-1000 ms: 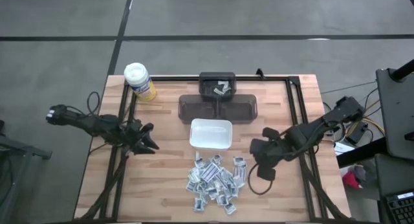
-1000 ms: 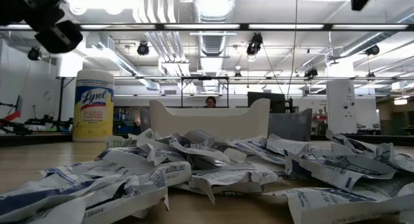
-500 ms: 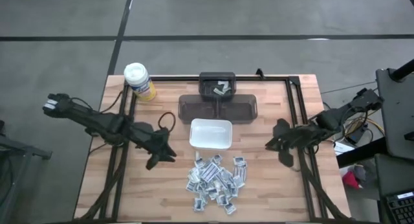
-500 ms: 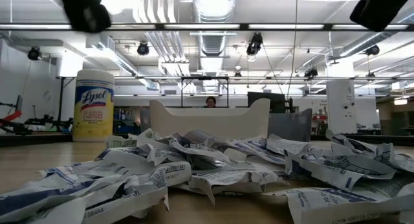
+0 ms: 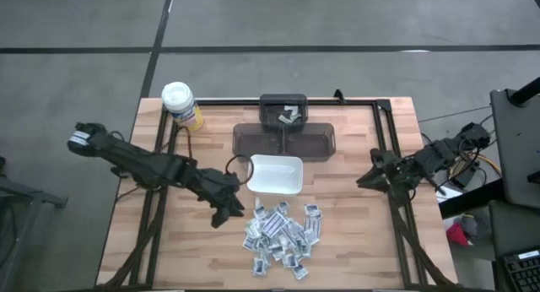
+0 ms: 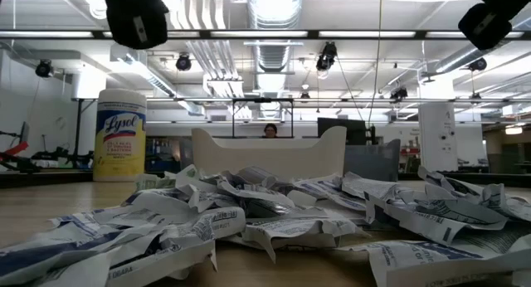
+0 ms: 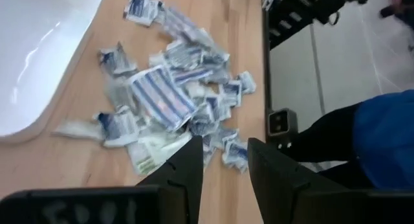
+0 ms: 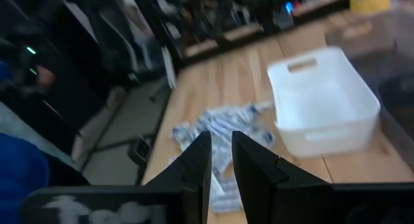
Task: Pick & Place First Aid Supplies
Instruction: Put the green bandage into the top black bin
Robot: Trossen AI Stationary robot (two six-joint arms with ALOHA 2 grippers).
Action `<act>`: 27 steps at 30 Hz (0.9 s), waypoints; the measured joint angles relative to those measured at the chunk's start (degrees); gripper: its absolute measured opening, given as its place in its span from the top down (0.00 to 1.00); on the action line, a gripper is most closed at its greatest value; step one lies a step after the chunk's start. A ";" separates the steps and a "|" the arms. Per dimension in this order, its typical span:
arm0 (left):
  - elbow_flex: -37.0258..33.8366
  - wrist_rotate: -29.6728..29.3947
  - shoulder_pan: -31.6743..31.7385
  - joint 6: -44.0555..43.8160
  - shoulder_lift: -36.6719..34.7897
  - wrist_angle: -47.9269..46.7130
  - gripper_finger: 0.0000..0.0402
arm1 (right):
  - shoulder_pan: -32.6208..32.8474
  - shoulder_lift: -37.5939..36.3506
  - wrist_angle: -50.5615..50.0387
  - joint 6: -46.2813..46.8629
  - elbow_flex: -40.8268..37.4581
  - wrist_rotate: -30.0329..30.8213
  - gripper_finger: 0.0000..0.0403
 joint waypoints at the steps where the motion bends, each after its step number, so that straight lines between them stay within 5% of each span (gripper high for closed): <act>1: -0.03 0.01 0.00 -0.87 0.80 0.66 0.71 | 0.00 -1.41 0.75 -0.86 -1.03 0.02 0.85; 9: -0.24 1.64 -0.62 -15.81 7.17 0.64 0.71 | -0.02 -9.35 1.35 0.05 -4.12 -0.03 0.85; 20: 0.70 5.18 -2.66 -9.18 18.12 0.93 0.71 | -0.02 -10.93 1.32 -1.82 -3.90 -0.03 0.85; 27: 0.70 5.49 -2.75 -12.74 20.78 1.21 0.71 | -0.02 -10.93 1.29 -2.60 -4.03 -0.01 0.85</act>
